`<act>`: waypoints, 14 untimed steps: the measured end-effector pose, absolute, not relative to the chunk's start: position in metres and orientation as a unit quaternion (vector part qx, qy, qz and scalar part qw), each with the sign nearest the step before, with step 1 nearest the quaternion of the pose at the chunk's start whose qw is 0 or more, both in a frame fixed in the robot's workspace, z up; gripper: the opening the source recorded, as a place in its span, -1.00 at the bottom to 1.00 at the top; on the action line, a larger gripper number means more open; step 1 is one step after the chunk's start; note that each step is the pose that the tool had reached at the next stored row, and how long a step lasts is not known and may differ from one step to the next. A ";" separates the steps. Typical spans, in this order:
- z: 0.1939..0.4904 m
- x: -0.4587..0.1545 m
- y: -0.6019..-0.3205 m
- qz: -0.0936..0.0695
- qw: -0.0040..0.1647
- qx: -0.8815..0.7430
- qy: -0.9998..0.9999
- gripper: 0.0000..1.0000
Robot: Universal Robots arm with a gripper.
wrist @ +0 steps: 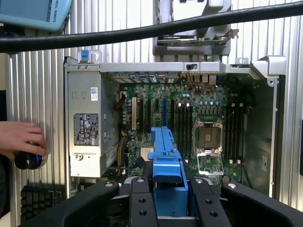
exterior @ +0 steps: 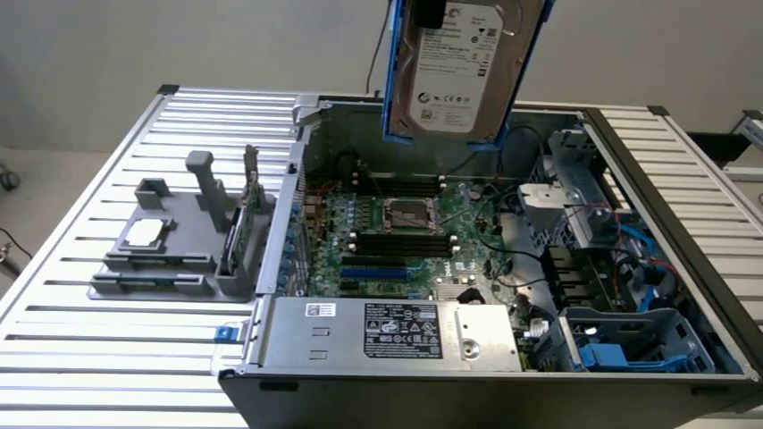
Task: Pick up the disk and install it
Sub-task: 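Pick up the disk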
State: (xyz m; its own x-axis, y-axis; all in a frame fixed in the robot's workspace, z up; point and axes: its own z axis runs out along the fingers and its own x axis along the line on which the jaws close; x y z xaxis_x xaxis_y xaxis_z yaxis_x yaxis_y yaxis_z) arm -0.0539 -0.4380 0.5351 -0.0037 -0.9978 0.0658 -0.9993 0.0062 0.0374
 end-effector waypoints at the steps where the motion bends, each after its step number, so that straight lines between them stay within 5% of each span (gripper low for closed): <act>1: 0.535 -0.054 -0.438 0.010 0.037 0.705 -0.708 -0.35; 14: 0.535 -0.050 -0.449 0.008 0.035 0.705 -0.708 -0.35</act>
